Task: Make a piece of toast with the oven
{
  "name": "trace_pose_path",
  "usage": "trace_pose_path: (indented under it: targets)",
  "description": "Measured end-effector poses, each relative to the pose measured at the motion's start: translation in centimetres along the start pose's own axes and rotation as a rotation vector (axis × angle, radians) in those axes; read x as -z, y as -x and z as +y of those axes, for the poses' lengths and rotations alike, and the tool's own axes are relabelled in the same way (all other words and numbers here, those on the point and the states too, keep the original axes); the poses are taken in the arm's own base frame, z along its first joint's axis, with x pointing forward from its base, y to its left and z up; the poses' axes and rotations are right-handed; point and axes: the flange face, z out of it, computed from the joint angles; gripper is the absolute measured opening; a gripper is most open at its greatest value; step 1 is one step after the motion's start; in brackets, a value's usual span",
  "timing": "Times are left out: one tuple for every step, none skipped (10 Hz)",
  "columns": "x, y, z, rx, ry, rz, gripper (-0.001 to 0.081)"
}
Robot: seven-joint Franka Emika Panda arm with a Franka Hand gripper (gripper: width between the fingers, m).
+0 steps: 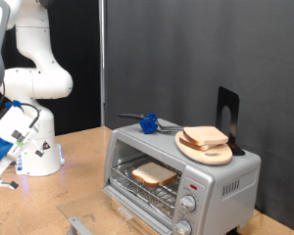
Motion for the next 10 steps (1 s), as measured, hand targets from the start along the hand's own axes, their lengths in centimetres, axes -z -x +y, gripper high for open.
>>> trace_pose_path:
  targets:
    - [-0.1,0.5,-0.2,-0.009,-0.038,-0.058,0.0808]
    - [0.4,0.8,-0.3,-0.012,-0.089,-0.119,0.0808]
    - [0.9,0.8,-0.3,0.003,-0.119,-0.156,0.0808]
    - [1.2,0.5,0.0,0.024,-0.127,-0.172,0.0808]
    - [0.9,0.1,0.5,0.034,-0.113,-0.183,0.0808]
    - [0.3,-0.2,1.2,0.03,-0.101,-0.189,0.0808]
    - [-0.5,-0.5,2.1,0.02,-0.084,-0.182,0.0808]
    - [-1.6,-0.8,2.9,0.005,-0.06,-0.17,0.0808]
    - [-3.1,-0.8,3.6,-0.011,-0.036,-0.157,0.0808]
    - [-4.6,-0.5,4.2,-0.027,-0.011,-0.144,0.0808]
